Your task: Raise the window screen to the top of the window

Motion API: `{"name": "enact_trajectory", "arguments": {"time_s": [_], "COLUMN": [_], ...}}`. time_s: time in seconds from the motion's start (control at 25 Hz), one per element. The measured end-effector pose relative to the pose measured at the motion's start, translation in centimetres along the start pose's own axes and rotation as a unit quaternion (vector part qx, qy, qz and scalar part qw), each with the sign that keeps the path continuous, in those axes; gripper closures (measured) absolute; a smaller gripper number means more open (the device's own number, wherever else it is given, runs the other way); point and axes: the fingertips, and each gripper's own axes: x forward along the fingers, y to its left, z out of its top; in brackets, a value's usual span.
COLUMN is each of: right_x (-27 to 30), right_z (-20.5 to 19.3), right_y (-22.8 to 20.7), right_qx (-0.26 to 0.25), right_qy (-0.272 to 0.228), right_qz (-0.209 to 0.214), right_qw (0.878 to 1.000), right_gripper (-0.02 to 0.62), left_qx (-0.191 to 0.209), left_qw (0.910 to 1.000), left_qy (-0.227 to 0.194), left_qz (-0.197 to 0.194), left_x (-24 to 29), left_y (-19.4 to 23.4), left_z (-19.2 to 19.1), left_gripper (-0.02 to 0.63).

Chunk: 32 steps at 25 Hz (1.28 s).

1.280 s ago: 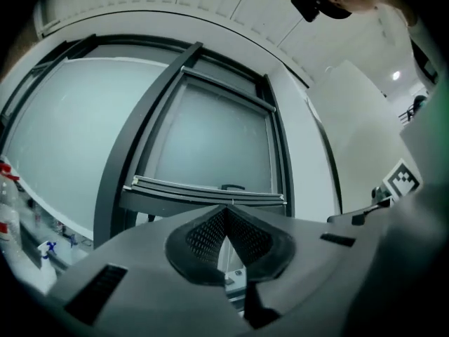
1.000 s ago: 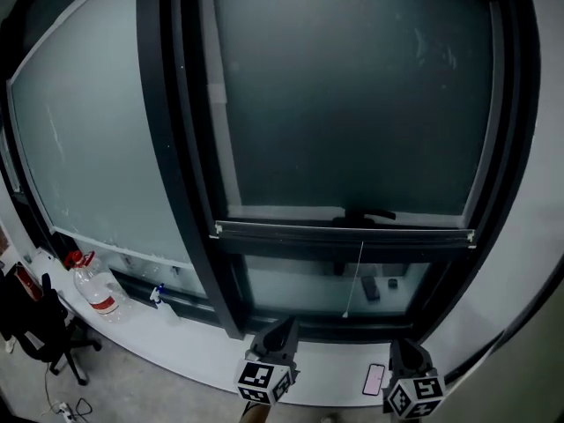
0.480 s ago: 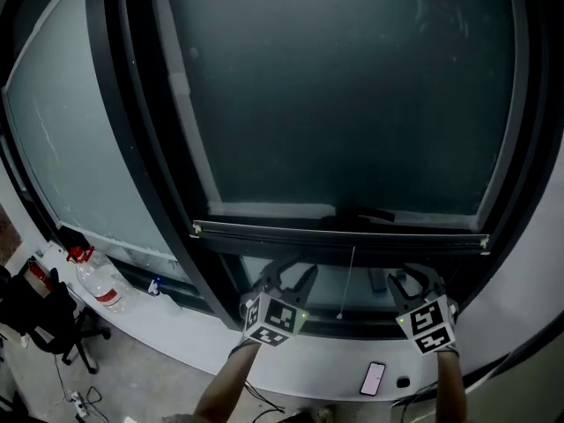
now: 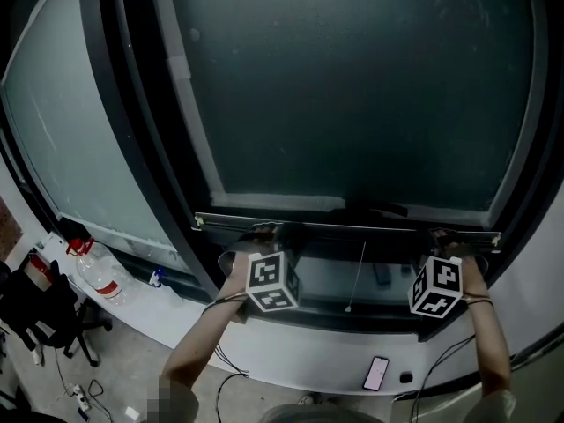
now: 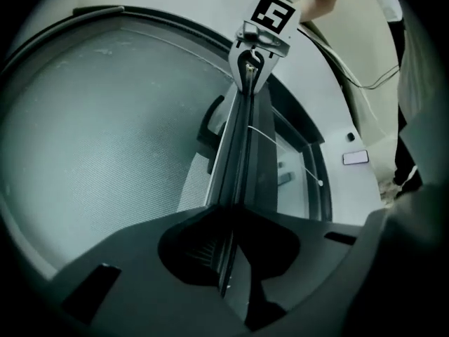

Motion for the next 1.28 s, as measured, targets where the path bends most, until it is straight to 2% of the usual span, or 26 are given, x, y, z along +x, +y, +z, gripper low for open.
{"name": "enact_trajectory", "arguments": {"time_s": [0.08, 0.16, 0.32, 0.48, 0.52, 0.6, 0.64, 0.72, 0.84, 0.96, 1.12, 1.28], "right_x": [0.4, 0.7, 0.8, 0.7, 0.7, 0.7, 0.8, 0.8, 0.8, 0.7, 0.7, 0.8], "right_z": [-0.1, -0.3, -0.4, -0.3, -0.3, -0.3, -0.3, -0.4, -0.4, -0.2, -0.1, -0.1], "right_y": [0.2, 0.5, 0.5, 0.4, 0.4, 0.4, 0.4, 0.4, 0.5, 0.5, 0.2, 0.3], "right_qx": [-0.008, -0.007, 0.006, 0.012, 0.014, 0.017, 0.019, 0.019, 0.011, 0.012, 0.047, 0.027], "right_qy": [0.012, 0.022, 0.024, 0.018, 0.016, 0.013, 0.013, 0.013, 0.019, 0.022, 0.006, 0.021], "right_qz": [0.009, 0.023, 0.037, 0.037, 0.037, 0.037, 0.036, 0.035, 0.035, 0.041, 0.046, 0.045], "right_qw": [1.0, 0.999, 0.999, 0.999, 0.999, 0.999, 0.999, 0.999, 0.999, 0.999, 0.998, 0.998], "right_gripper": [0.54, 0.543, 0.554, 0.554, 0.554, 0.554, 0.554, 0.554, 0.554, 0.554, 0.554, 0.566], "left_qx": [0.024, 0.03, 0.003, 0.014, 0.016, 0.023, 0.028, 0.031, 0.029, 0.047, 0.091, 0.113], "left_qw": [0.9996, 0.9995, 0.9992, 0.9976, 0.9967, 0.9956, 0.9959, 0.9974, 0.9982, 0.9977, 0.9934, 0.9886], "left_qy": [0.002, 0.002, 0.001, 0.018, 0.022, 0.029, 0.032, 0.032, 0.026, 0.031, 0.059, 0.093], "left_qz": [0.01, 0.002, -0.039, -0.065, -0.076, -0.086, -0.08, -0.057, -0.045, -0.038, -0.037, -0.036], "left_x": [-0.1, 0.0, 0.1, -0.1, -0.1, 0.0, 0.1, 0.3, 0.2, 0.0, 0.0, 0.2], "left_y": [0.4, 0.4, 0.0, -0.2, -0.5, -0.7, -0.6, -0.4, -0.4, -0.4, -0.5, -0.7], "left_z": [0.0, -0.1, -0.5, -0.8, -1.0, -1.5, -1.7, -2.0, -2.1, -2.1, -2.3, -2.2], "left_gripper": [0.588, 0.588, 0.588, 0.588, 0.577, 0.514, 0.514, 0.557, 0.557, 0.555, 0.574, 0.58]}}
